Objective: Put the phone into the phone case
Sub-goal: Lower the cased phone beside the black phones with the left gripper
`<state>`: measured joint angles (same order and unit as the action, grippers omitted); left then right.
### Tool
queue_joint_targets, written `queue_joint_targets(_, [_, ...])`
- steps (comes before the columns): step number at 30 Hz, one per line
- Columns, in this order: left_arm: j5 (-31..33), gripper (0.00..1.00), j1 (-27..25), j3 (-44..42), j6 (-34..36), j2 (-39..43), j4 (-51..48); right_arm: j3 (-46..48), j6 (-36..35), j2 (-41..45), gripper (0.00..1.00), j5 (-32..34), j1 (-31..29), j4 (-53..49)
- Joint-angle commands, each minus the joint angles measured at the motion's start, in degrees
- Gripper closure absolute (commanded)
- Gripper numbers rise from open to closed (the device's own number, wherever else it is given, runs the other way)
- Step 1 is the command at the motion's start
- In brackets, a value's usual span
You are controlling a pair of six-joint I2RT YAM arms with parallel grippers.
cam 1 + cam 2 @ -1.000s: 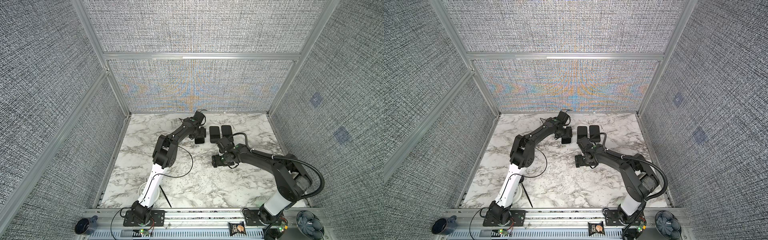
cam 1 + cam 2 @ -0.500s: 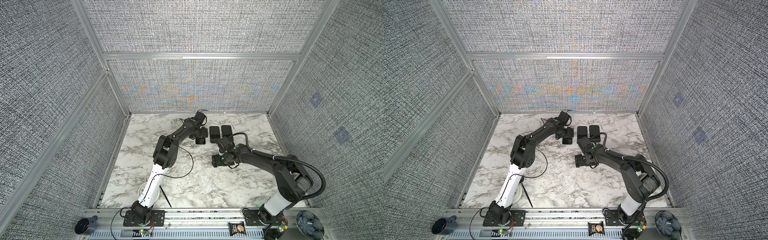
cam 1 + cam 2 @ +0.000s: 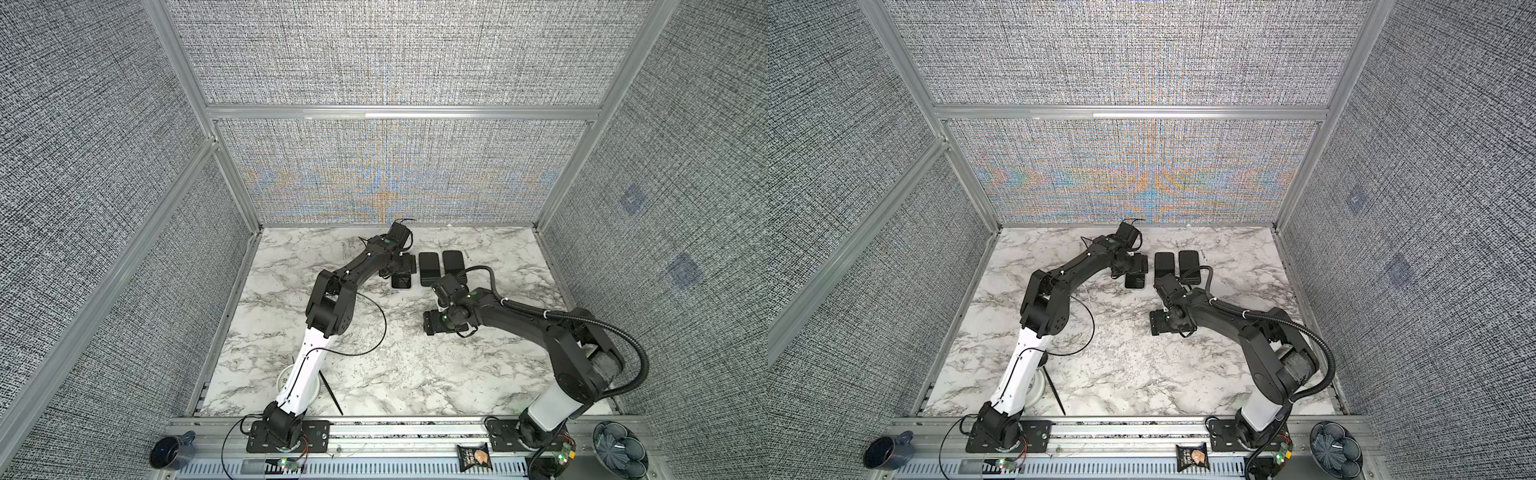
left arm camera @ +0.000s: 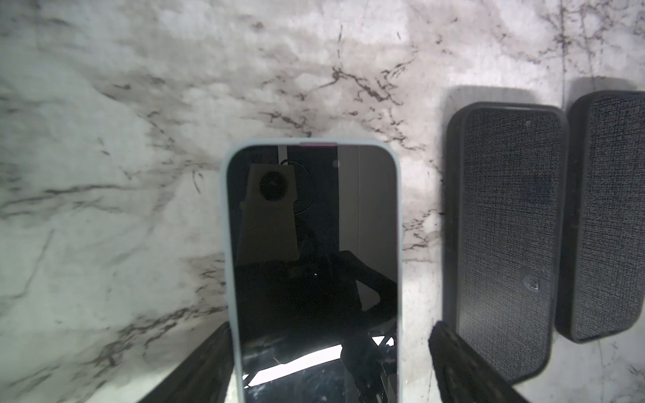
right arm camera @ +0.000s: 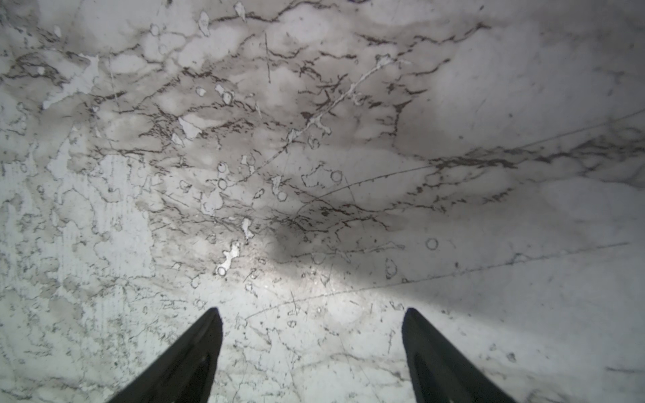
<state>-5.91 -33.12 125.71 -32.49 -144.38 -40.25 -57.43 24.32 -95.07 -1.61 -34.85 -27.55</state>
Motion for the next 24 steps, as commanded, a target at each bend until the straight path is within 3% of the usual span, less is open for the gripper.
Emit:
queue_joint_targets(1, [-3.58,0.12,-0.1,-0.76,-1.66,-0.19,-2.85,-0.04,0.13,0.31,0.16,-0.07,0.05,0.04])
queue_joint_targets(20, [-5.17,0.12,-0.14,-13.98,-1.79,7.93,-0.46,0.04,0.1,0.57,0.16,-0.28,0.05,0.78])
queue_joint_targets(24, [-4.93,0.12,-0.43,-21.87,-2.05,13.65,3.81,0.03,0.15,0.68,0.16,-0.33,0.04,0.96])
